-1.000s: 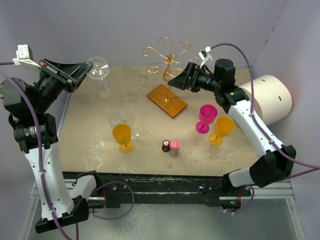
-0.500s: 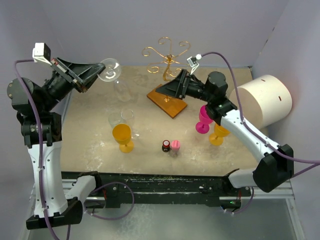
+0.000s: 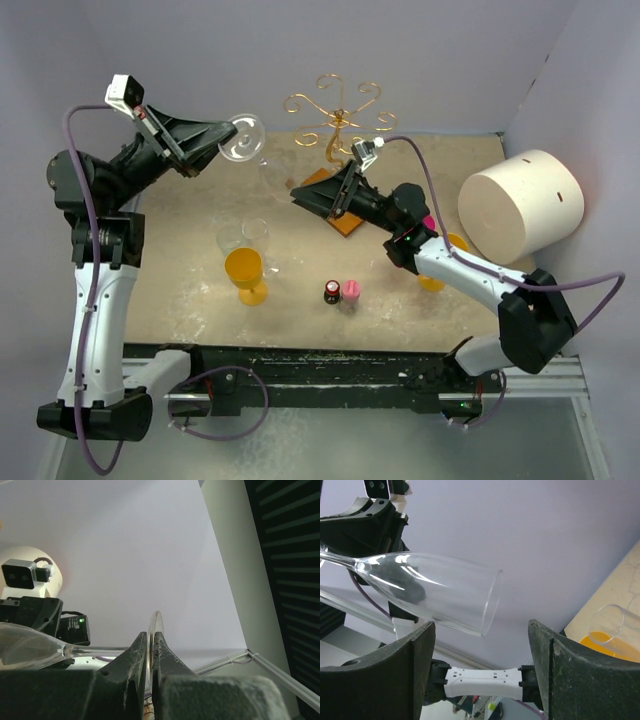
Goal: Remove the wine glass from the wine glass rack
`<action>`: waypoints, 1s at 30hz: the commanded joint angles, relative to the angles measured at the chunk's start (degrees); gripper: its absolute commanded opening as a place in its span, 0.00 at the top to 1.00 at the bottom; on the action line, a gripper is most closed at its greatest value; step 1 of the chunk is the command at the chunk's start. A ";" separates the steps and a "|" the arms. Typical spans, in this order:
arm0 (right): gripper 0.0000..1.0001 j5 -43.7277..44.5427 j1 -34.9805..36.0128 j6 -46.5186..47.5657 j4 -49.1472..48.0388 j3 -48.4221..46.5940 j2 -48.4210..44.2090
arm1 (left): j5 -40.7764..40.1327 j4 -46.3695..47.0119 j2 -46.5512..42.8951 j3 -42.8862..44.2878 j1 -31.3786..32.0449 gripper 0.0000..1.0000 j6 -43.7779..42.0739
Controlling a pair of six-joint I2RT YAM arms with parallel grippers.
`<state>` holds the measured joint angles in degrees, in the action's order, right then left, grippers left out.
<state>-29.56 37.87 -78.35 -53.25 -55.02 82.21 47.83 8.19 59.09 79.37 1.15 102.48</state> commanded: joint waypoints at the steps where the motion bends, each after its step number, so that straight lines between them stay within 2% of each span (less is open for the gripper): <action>1: 0.25 4.89 0.03 -3.28 -12.01 2.29 -2.49 | -0.42 6.91 0.16 0.22 1.43 1.00 4.22; 8: 0.29 5.57 0.02 -5.66 -19.99 4.69 -2.88 | -1.26 8.50 -0.30 -1.12 1.58 1.00 5.17; 13: 0.40 5.00 0.03 -7.52 -24.05 4.66 -2.70 | -2.07 8.69 -1.74 -2.73 1.49 1.00 5.57; 19: 0.49 6.01 0.06 -9.37 -29.48 6.59 -3.85 | -2.39 10.53 -2.13 -4.07 1.49 1.00 6.93; 23: 0.60 6.33 0.04 -11.11 -36.99 6.91 -4.03 | -2.28 14.35 -1.54 -5.36 1.49 1.00 9.05; 30: 0.71 6.55 0.09 -12.80 -45.14 6.82 -4.55 | -3.80 24.23 -0.85 -9.17 1.49 1.00 15.32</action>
<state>-23.20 37.32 -89.76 -84.79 -47.27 80.97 44.69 25.10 57.63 72.20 2.39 113.43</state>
